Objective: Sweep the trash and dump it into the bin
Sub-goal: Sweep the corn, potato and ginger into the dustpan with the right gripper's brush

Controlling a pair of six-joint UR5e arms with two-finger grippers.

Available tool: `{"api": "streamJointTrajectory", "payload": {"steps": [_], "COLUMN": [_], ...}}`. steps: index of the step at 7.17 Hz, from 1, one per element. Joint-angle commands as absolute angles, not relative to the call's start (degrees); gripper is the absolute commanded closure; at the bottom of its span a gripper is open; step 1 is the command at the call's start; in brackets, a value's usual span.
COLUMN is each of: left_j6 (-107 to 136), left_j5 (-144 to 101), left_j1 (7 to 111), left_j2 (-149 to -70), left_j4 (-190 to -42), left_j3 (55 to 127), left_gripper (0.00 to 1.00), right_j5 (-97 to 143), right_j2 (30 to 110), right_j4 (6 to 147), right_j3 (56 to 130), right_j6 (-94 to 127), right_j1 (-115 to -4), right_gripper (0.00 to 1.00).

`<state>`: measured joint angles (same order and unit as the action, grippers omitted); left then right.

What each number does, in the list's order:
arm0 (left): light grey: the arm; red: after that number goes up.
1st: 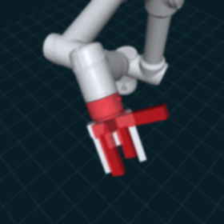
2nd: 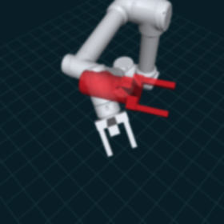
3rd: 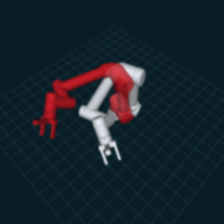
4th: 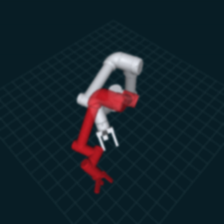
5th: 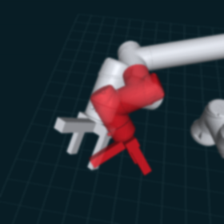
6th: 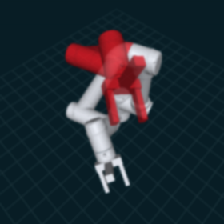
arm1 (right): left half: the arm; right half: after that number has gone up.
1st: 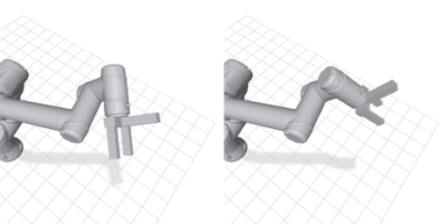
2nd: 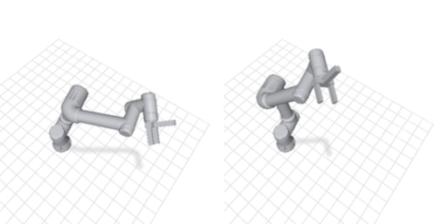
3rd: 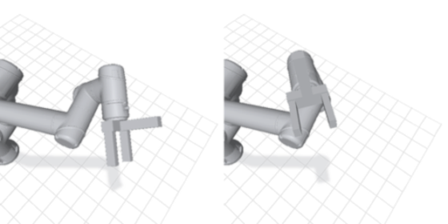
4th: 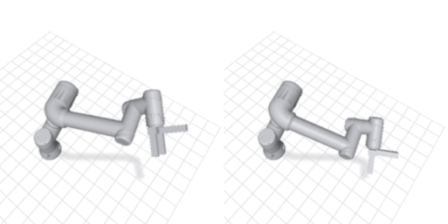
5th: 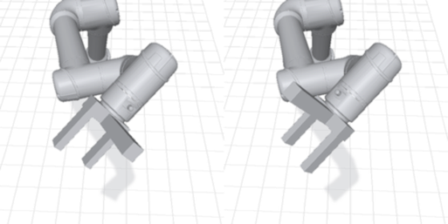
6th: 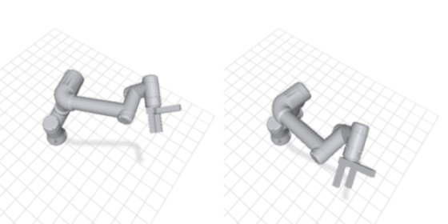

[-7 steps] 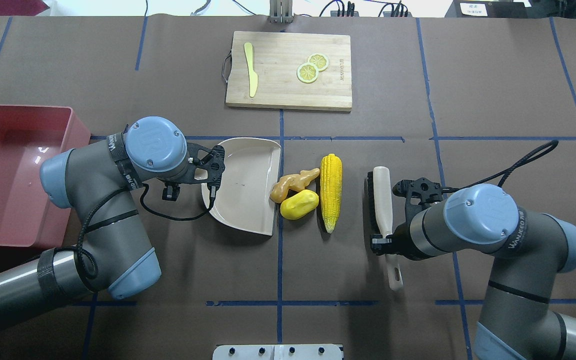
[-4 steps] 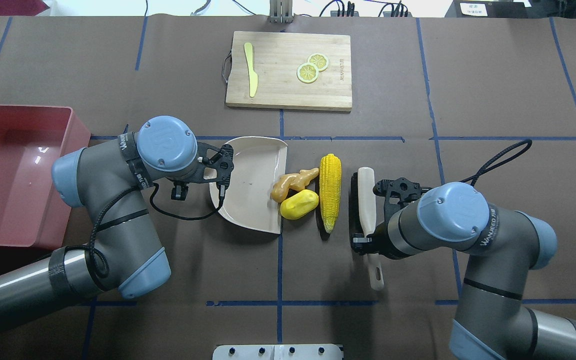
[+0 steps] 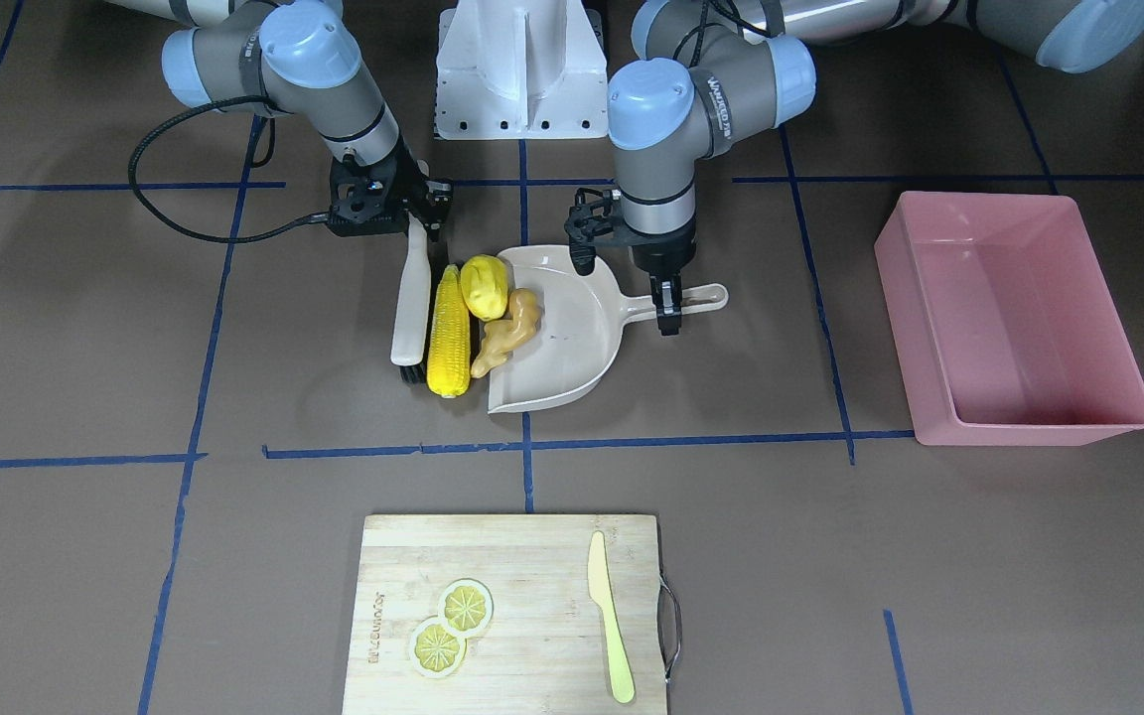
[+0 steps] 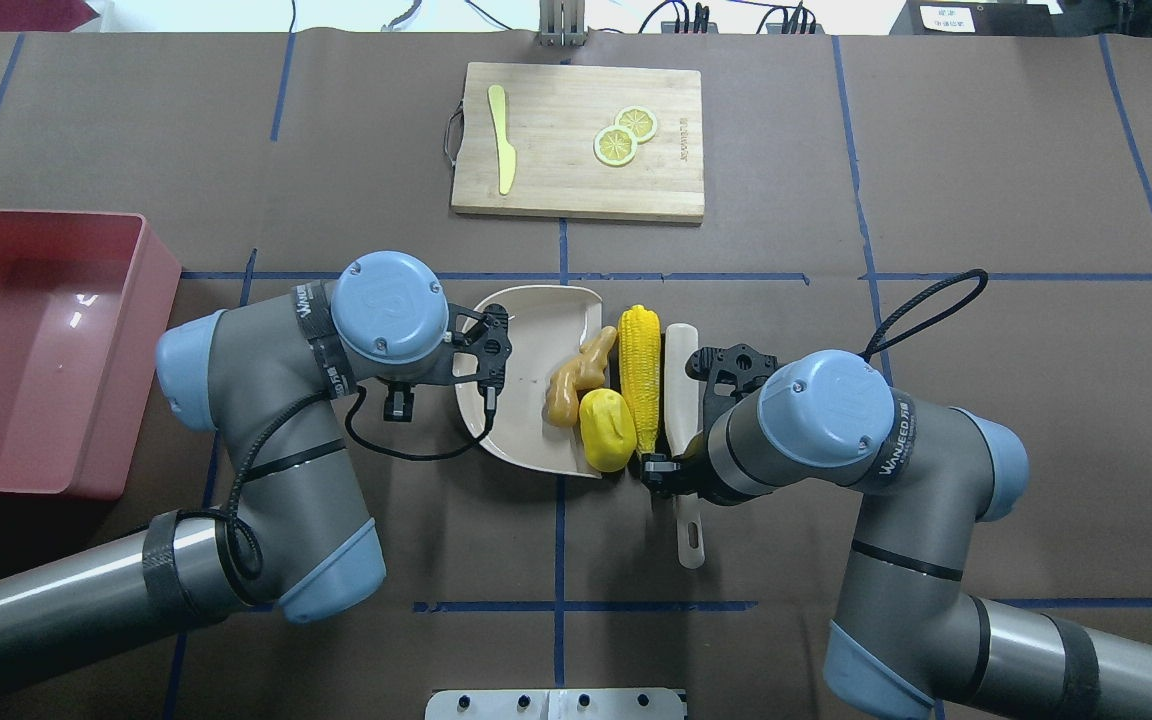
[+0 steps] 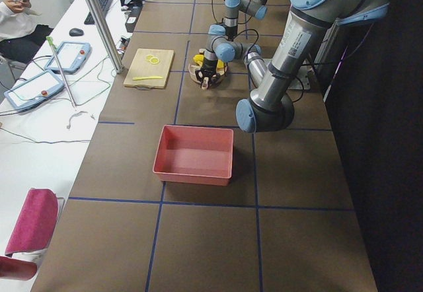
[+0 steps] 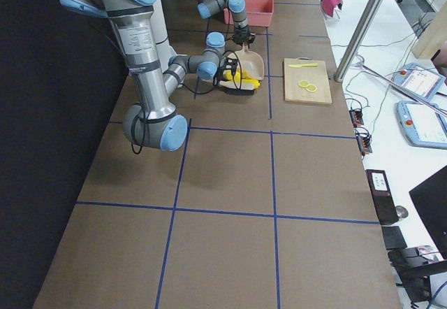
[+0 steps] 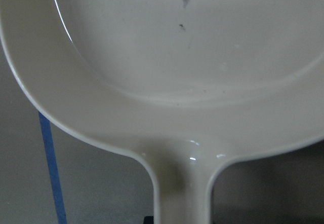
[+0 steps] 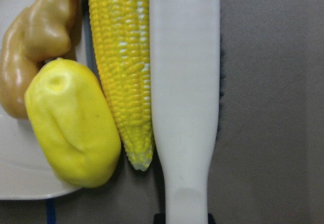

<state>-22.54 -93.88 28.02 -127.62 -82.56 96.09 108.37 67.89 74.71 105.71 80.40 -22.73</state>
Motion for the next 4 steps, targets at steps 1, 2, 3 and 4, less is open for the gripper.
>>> {"api": "streamJointTrajectory", "payload": {"steps": [1,2,3,4], "left_j6": [-19.1,-18.5,-18.3,-17.4], "left_j5": [-93.9,-93.5,-93.3,-93.3], "left_j1": [26.3,26.3,26.2,26.2], "left_j2": [-131.4,-134.4,-134.5,-134.3], "left_j4": [-82.4,-82.5,-83.3,-85.1], "left_j3": [92.5,89.2,88.9,88.9], "left_gripper": [0.75,0.75,0.75,0.75], "right_j5": [108.4,108.4,108.4,108.4], "right_j2": [66.5,65.2,64.6,64.6], "right_j4": [74.7,74.7,74.6,74.6], "right_j3": [105.2,104.2,103.9,104.2], "right_j6": [80.6,80.6,80.6,80.5], "right_j1": [-22.5,-22.4,-22.4,-22.5], "right_gripper": [0.99,0.99,0.99,0.99]}}
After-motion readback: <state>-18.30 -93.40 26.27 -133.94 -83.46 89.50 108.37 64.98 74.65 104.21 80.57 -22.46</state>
